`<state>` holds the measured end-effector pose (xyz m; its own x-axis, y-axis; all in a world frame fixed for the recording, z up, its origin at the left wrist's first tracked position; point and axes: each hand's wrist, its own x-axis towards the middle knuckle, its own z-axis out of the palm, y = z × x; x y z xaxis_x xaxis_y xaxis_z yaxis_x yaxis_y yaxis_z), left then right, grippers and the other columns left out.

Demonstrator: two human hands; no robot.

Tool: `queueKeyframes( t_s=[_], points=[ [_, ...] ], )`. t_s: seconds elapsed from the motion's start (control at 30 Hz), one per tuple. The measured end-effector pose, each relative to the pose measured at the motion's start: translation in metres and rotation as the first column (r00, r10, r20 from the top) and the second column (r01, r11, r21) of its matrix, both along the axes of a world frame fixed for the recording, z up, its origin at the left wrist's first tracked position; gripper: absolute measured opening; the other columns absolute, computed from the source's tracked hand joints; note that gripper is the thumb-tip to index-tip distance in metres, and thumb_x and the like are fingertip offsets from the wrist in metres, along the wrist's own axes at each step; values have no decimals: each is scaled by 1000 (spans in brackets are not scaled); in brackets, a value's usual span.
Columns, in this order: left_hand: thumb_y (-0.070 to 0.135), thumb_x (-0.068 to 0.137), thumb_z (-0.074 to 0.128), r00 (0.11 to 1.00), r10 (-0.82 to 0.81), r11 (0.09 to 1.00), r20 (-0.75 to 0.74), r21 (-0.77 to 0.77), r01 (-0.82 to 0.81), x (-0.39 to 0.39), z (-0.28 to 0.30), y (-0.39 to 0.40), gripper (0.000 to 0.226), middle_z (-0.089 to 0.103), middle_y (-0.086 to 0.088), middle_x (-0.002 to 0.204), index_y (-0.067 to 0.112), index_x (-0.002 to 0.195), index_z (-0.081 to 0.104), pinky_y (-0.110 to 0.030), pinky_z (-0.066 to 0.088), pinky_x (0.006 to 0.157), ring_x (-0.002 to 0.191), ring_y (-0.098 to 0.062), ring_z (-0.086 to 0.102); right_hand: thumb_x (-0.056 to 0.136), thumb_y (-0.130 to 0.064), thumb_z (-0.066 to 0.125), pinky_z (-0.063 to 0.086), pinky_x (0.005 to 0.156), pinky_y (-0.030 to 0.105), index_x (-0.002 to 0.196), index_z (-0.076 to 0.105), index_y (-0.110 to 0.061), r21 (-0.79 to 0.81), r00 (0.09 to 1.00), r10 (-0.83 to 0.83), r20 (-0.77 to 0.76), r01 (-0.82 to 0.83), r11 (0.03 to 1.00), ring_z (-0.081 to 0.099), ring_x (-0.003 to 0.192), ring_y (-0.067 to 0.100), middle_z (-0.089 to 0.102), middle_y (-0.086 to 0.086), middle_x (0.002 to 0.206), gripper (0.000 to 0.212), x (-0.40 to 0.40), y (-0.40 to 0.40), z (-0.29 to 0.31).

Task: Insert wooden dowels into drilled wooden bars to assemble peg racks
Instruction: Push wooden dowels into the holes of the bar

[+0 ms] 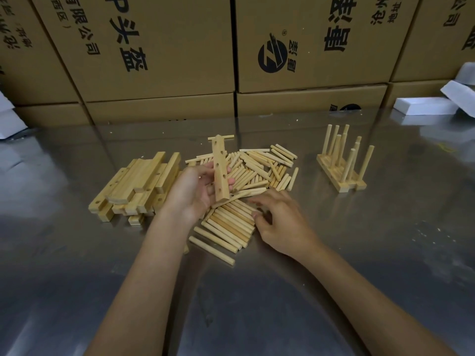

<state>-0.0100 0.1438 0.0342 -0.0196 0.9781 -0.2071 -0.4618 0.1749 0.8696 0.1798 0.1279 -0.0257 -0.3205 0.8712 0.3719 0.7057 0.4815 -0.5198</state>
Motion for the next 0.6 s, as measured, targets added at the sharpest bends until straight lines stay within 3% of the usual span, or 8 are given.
queueKeyframes(
  t_s=[0.17,0.33,0.47,0.6],
  points=[
    [7,92,44,991,107,994,80,-7,-107,-4,-1,-3,27,73,-18,91,-2,115,56,-32,60,61,76,-30,74,90,-13,55,44,94,33,118,67,-24,-62,998,-52,-20,50,997,46,106,9,62,-10,103,32,2,2,4],
    [38,102,50,990,139,989,30,-45,-138,-4,-1,0,27,75,-15,98,15,115,57,-35,60,59,81,-29,76,85,-23,61,42,89,31,104,71,-25,-88,982,-187,-19,185,979,44,101,8,56,-12,93,21,7,3,5],
    [34,98,60,993,113,993,30,-31,-112,-1,-1,0,34,77,-13,86,7,120,59,-30,60,58,81,-28,76,82,-32,66,34,85,28,88,63,-30,-118,975,-222,31,224,967,42,97,8,53,-13,92,7,10,6,4],
    [31,92,69,997,78,997,20,-27,-77,-3,-2,-1,35,75,-10,86,3,114,65,-28,59,60,74,-21,74,85,-30,70,40,84,31,81,57,-30,-202,978,-211,-4,206,958,49,94,10,56,-12,87,14,14,8,7]
  ],
)
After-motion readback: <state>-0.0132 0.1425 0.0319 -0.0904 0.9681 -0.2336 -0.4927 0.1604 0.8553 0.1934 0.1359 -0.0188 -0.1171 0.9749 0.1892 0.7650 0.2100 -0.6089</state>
